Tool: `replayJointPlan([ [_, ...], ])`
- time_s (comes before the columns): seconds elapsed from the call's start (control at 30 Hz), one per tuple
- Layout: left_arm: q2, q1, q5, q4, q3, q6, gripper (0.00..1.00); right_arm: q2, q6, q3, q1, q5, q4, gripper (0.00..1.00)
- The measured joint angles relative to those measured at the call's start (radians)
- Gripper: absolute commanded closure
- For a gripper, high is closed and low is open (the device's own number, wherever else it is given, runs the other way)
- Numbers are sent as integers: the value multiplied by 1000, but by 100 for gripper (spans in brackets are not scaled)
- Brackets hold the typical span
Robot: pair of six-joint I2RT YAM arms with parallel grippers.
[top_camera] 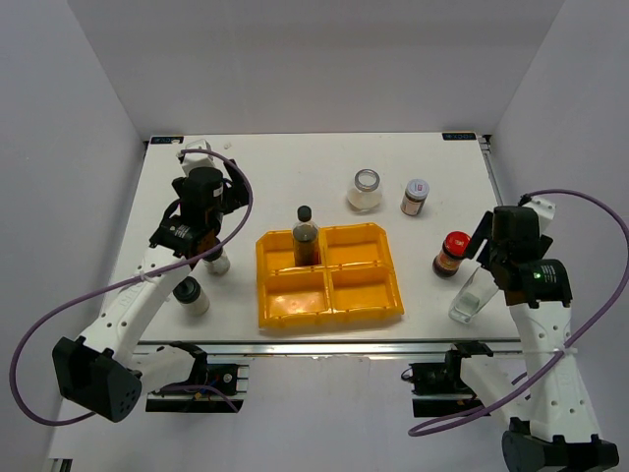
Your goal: Organize the condiment bottles
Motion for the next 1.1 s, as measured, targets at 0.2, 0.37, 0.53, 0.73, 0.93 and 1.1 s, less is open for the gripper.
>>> replayJointPlan([
  [0.2, -1, 0, -7, -1, 0, 2, 2, -18, 0, -11, 0, 19, 44, 35],
  [0.37, -13, 0, -12, 0, -8, 2, 2, -64, 13, -14, 0, 32, 44, 49],
  [0.53, -29, 0, -15, -1, -17, 2, 2, -79, 29, -49, 0, 44, 37, 41],
  [0.73, -32, 0, -16, -2, -17, 2, 2, -79, 26, -60, 0, 38, 39, 53],
  [0.93, -46, 0, -17, -5, -35, 1, 2, -82, 31, -60, 0, 39, 39, 89],
  [1.1, -56, 0, -18, -5, -40, 1, 2, -99, 34, -60, 1, 36, 29, 100],
])
